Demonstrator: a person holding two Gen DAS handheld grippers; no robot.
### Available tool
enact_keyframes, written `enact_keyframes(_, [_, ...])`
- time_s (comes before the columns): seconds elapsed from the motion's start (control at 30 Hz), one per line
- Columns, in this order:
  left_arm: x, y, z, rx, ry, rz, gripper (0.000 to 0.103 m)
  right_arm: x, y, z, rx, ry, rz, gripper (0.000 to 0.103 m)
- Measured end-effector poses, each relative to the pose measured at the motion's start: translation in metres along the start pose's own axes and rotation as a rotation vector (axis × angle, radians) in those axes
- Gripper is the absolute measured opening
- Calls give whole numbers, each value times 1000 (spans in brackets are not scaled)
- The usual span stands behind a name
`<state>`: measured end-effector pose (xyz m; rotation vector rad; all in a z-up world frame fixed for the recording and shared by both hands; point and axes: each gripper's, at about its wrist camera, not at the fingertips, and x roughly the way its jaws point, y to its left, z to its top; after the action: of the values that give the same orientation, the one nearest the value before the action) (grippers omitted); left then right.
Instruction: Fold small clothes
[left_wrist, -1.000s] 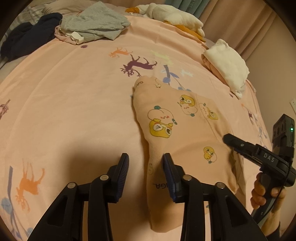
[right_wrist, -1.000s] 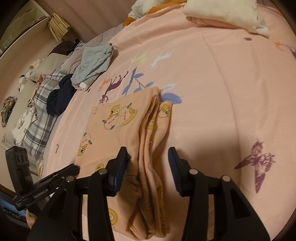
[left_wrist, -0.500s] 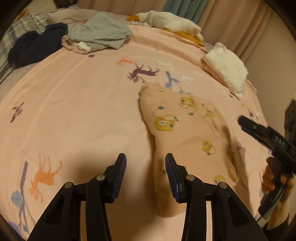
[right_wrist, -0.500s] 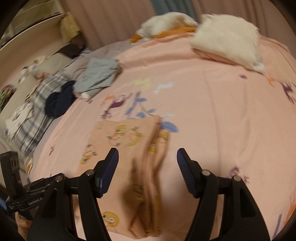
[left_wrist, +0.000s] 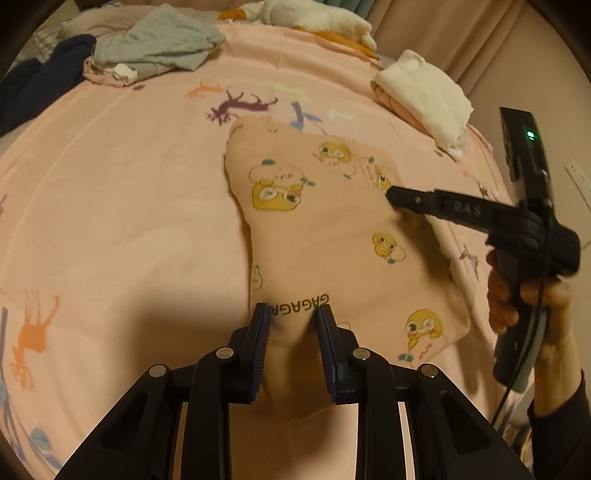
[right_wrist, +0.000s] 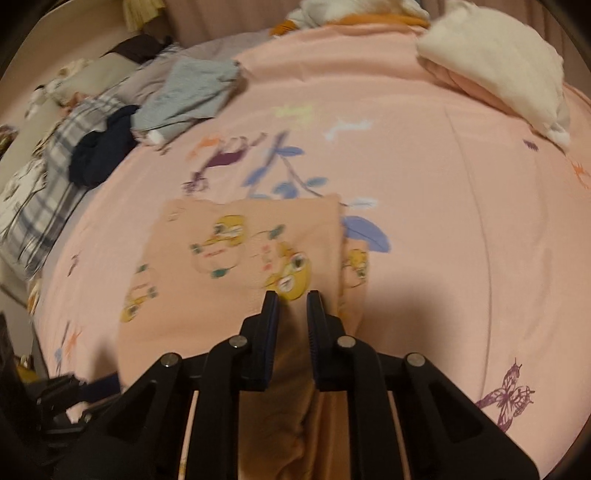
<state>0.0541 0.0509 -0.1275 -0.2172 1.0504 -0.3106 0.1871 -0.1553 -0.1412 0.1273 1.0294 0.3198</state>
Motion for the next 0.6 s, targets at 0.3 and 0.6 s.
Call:
enact_keyframes(0.3, [-16,4,17,-14,-68,17,26,-41,9,-13,-25,-103,103,19])
enact_keyframes(0.6, [5,-1,57,15,-110,64,26,-61,30,-61,-173,-53,179,18])
